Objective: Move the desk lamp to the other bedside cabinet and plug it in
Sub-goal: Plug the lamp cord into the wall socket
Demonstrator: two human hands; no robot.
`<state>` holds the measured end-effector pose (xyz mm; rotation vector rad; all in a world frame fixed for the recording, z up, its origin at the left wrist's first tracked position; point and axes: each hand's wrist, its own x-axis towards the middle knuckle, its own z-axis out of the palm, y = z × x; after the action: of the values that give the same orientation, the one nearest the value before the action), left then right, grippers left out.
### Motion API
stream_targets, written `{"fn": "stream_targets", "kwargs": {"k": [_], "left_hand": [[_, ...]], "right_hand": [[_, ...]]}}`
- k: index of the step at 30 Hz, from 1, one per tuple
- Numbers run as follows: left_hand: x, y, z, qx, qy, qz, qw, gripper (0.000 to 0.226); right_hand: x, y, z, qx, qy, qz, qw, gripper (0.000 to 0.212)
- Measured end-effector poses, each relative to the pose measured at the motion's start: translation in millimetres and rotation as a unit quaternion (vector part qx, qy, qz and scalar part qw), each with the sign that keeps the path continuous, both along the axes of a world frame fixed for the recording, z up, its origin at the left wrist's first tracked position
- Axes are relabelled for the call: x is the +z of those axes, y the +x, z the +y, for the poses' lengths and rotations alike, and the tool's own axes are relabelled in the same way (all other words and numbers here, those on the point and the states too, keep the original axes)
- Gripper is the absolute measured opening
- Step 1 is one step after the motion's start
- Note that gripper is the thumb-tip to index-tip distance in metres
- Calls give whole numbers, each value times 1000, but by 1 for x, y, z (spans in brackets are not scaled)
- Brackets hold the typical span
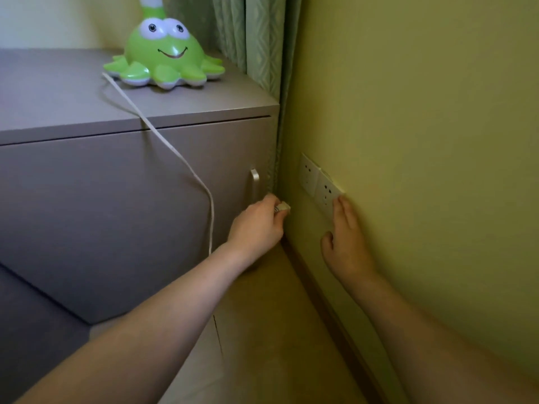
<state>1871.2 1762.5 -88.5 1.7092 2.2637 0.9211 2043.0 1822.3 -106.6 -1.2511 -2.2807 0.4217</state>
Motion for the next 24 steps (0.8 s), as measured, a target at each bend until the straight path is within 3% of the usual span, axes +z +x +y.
{"fn": "stream_targets", "kwargs": {"k": [2,5,7,10,24], "left_hand": [[-5,1,11,-13,-10,-8,1000,28],[-6,-1,27,-45,-36,16,998,29],[-4,-3,39,-55,-38,-16,998,26],[-2,2,58,-68,-31,-69,995,26],[-20,7,98,-122,39,-104,986,25]], "right_hand": [[4,0,0,10,87,-72,994,71],[9,-1,3,-21,227,-240,944,84],[13,-2,5,-75,239,-325,912,95],[14,-5,12,-113,259,-421,862,92],[12,-1,29,-154,257,-514,804,101]]}}
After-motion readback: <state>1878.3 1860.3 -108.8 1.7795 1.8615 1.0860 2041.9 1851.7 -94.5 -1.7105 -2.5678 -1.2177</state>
